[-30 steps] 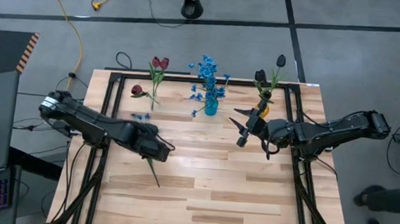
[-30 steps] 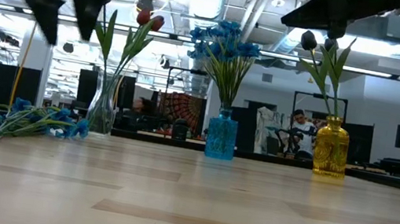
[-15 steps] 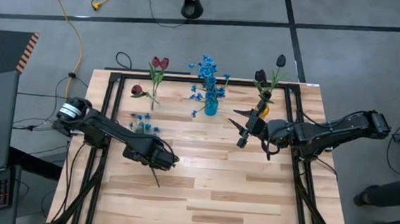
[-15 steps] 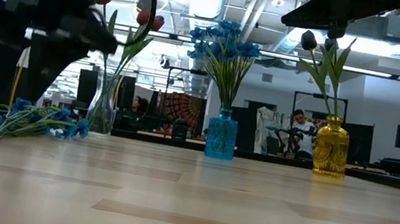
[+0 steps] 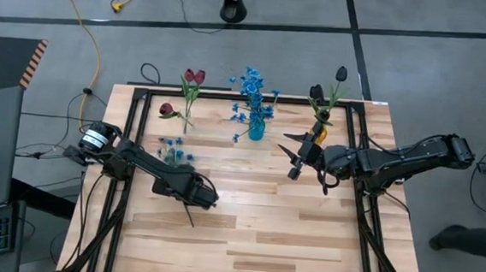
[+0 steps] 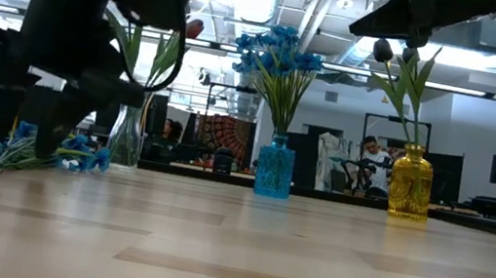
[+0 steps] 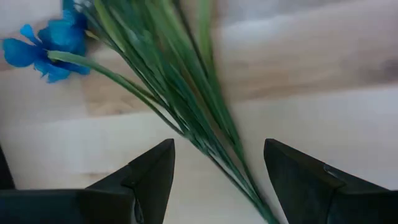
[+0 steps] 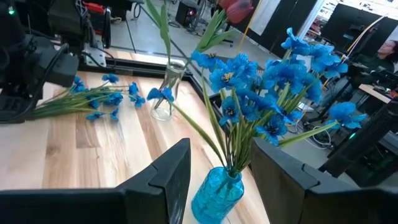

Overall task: Sort flowers into vase by color
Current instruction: Put the blue flowers into the blue vase

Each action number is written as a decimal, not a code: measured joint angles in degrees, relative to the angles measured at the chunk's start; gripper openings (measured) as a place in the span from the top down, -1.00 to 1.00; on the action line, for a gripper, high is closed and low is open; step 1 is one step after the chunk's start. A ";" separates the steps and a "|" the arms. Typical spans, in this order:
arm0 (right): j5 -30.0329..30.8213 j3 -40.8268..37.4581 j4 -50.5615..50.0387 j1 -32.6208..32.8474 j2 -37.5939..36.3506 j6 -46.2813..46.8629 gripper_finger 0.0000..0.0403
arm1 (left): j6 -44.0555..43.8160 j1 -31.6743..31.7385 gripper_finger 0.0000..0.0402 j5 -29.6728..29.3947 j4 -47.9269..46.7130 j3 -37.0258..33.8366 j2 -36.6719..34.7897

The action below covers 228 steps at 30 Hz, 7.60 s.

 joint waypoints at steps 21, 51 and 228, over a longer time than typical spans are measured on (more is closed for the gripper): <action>0.02 0.00 -1.67 0.00 0.00 0.02 0.05 | -7.05 -0.09 0.18 -2.01 5.86 -5.32 -0.22; 0.04 0.00 -2.55 -0.04 0.00 0.02 0.05 | 8.80 -0.17 0.99 -10.09 9.08 -4.08 -5.90; -7.21 6.93 38.09 -23.61 49.53 20.57 0.26 | 110.81 33.79 1.00 4.25 102.19 -26.00 -41.97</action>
